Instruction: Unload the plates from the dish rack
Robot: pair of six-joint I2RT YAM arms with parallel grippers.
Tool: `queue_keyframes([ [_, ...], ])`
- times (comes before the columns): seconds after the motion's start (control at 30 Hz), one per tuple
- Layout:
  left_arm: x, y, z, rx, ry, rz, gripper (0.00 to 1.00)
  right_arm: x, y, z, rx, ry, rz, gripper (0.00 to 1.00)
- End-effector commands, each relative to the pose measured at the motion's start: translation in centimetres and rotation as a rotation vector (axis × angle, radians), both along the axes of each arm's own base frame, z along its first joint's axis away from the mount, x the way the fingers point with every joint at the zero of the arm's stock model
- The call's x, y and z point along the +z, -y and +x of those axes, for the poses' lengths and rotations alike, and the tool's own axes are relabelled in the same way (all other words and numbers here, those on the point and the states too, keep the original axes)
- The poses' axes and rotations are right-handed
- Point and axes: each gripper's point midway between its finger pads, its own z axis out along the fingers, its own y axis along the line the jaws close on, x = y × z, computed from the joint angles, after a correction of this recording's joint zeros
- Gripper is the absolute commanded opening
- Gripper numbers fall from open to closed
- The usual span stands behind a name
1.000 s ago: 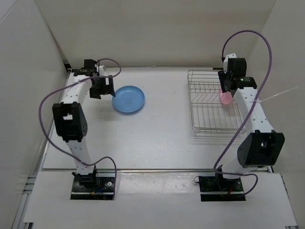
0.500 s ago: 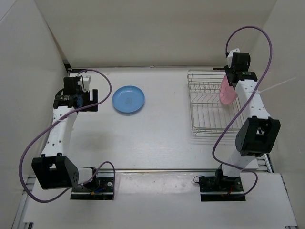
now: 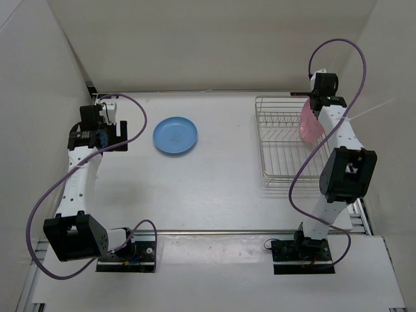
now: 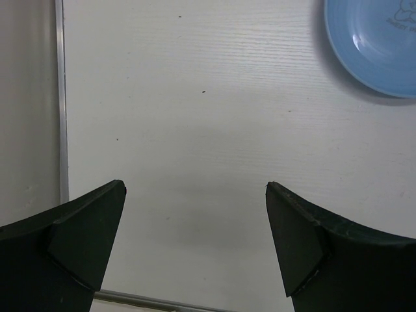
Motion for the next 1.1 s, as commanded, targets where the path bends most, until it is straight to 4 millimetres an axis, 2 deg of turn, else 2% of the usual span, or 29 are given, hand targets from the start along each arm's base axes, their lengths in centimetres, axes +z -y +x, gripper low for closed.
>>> queue_keyframes([
  [0.0,2.0,-0.1,0.6,-0.008,0.075,0.005,1.0,1.6,0.6,0.8,-0.024,0.049,-0.021,0.05],
  [0.1,2.0,-0.4,0.6,0.002,0.075,0.005,1.0,1.6,0.8,0.7,-0.063,0.053,-0.047,0.0],
  [0.27,1.4,-0.2,0.8,-0.011,0.059,-0.021,1.0,4.0,1.2,0.4,-0.169,0.112,-0.106,0.0],
  [0.3,1.4,-0.2,0.8,-0.011,0.059,-0.021,1.0,3.7,1.4,0.3,-0.183,0.103,-0.118,0.0],
  [0.37,1.1,-0.4,0.9,-0.009,0.051,-0.029,1.0,5.2,1.5,0.4,-0.234,0.142,-0.136,0.0],
  [0.4,1.1,-0.4,0.9,-0.009,0.051,-0.029,1.0,5.2,1.3,0.4,-0.243,0.133,-0.153,0.0],
  [0.43,1.1,-0.2,0.9,-0.015,0.052,-0.035,1.0,6.4,2.0,0.2,-0.303,0.162,-0.18,0.0],
  [0.67,0.6,0.0,1.4,-0.028,0.043,-0.05,1.0,10.7,0.8,-0.9,-0.36,0.233,-0.237,0.0],
  [0.83,2.4,0.5,3.4,-0.043,0.108,-0.047,1.0,15.9,-0.3,-3.4,-0.355,0.336,-0.241,0.0],
  [0.87,2.9,0.4,3.7,-0.044,0.126,-0.044,1.0,16.2,-0.2,-3.9,-0.351,0.334,-0.247,0.0],
  [0.9,2.8,0.6,4.4,-0.046,0.141,-0.058,1.0,17.8,-0.4,-4.7,-0.348,0.372,-0.25,0.0],
  [0.93,4.4,1.4,5.2,-0.068,0.178,-0.077,1.0,18.1,-0.4,-5.2,-0.349,0.378,-0.249,0.0],
  [0.97,5.0,1.8,5.7,-0.085,0.193,-0.089,1.0,19.4,-0.7,-6.0,-0.343,0.411,-0.237,0.0],
  [1.07,7.7,5.6,7.5,-0.197,0.236,-0.154,1.0,20.5,-2.1,-6.9,-0.276,0.438,-0.2,0.0],
])
